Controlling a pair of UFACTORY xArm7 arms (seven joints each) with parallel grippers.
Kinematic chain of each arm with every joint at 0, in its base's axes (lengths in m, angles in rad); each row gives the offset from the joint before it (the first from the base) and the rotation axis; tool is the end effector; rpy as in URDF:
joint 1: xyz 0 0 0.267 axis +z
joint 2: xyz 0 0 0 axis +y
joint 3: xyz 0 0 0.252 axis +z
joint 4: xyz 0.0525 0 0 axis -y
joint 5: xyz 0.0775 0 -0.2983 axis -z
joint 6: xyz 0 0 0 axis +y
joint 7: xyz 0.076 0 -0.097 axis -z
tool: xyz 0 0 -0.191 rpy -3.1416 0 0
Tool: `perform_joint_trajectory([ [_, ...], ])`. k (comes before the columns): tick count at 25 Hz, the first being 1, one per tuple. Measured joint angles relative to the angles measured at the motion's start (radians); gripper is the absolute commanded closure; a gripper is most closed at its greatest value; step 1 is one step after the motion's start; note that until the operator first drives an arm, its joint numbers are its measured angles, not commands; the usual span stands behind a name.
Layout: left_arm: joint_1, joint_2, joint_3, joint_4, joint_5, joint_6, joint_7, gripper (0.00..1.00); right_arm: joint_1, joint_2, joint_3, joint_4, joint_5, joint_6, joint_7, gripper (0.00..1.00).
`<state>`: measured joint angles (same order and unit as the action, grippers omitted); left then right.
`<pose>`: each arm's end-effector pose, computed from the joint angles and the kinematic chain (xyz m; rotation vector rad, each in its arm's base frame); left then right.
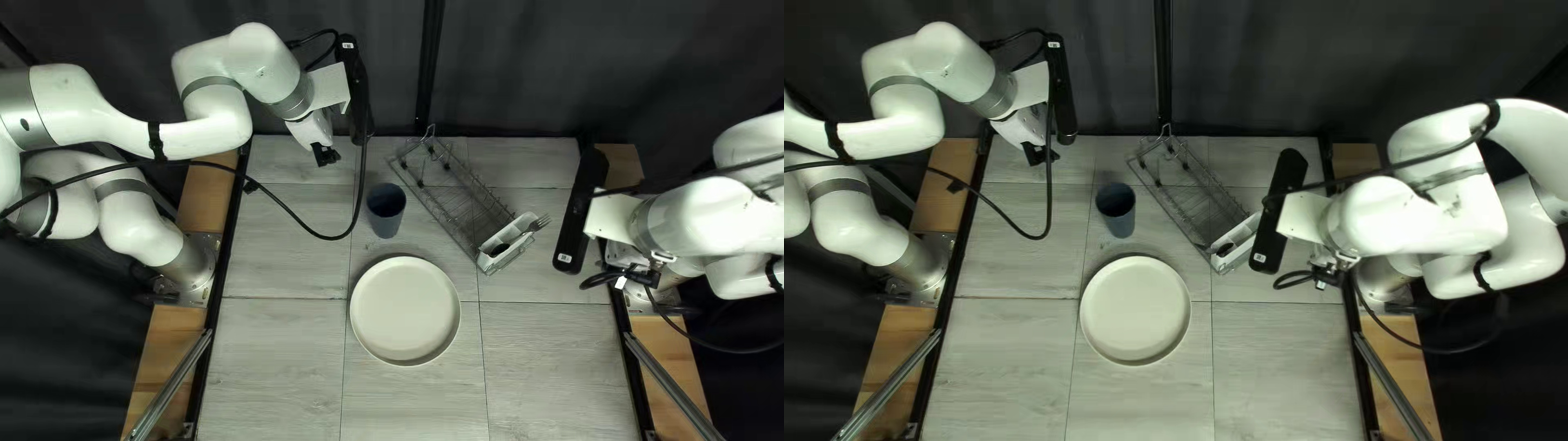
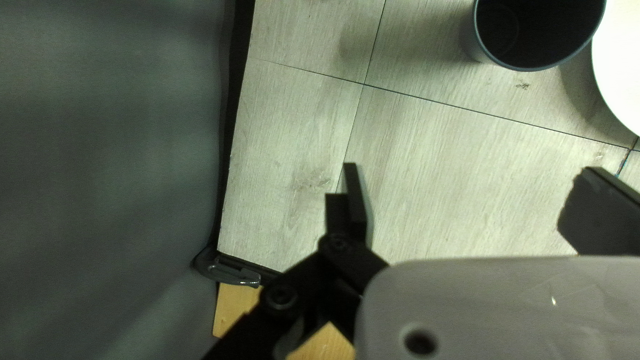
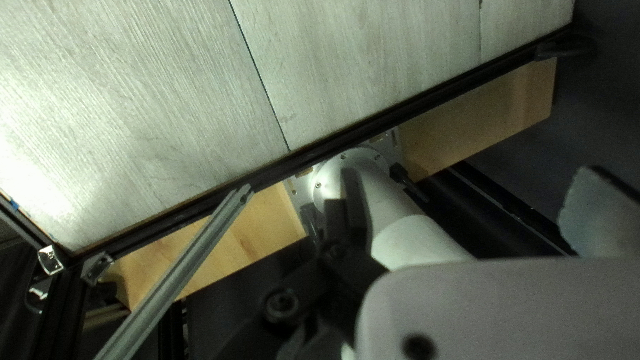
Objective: Pick up and place plate onto table. Place down one fork to the left of the plate. Place spoon and knife to the right of the plate. Place cup above the knife and spoon
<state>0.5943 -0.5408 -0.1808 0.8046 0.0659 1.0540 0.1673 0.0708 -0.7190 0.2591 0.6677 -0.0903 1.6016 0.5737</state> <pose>0.3370 0.1740 0.2639 -2.8729 -0.3375 -0.3270 0.1955 0.0174 0.2183 2.7712 -0.4446 -0.1502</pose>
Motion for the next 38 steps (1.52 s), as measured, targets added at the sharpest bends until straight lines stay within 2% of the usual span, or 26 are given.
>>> perform_joint_trajectory([
  [2, 0.000, 0.000, 0.000, 0.000, 0.000, 0.000, 0.000, 0.00, 0.015, -0.054, -0.006, -0.104, 0.008, -0.089, -0.006, 0.00],
  [5, 0.000, 0.000, 0.000, 0.000, 0.000, 0.000, 0.000, 0.00, 0.039, -0.093, -0.016, -0.201, 0.010, -0.203, -0.038, 0.00],
  [10, 0.000, 0.000, 0.000, 0.000, 0.000, 0.000, 0.000, 0.00, 0.053, -0.102, -0.027, -0.249, 0.009, -0.258, -0.066, 0.00],
  [31, 0.000, 0.000, 0.000, 0.000, 0.000, 0.000, 0.000, 0.00, 0.055, -0.097, -0.025, -0.244, 0.004, -0.257, -0.075, 0.00],
  [38, 0.000, 0.000, 0.000, 0.000, 0.000, 0.000, 0.000, 0.00, 0.044, 0.009, -0.021, -0.044, -0.041, -0.158, -0.136, 0.00],
])
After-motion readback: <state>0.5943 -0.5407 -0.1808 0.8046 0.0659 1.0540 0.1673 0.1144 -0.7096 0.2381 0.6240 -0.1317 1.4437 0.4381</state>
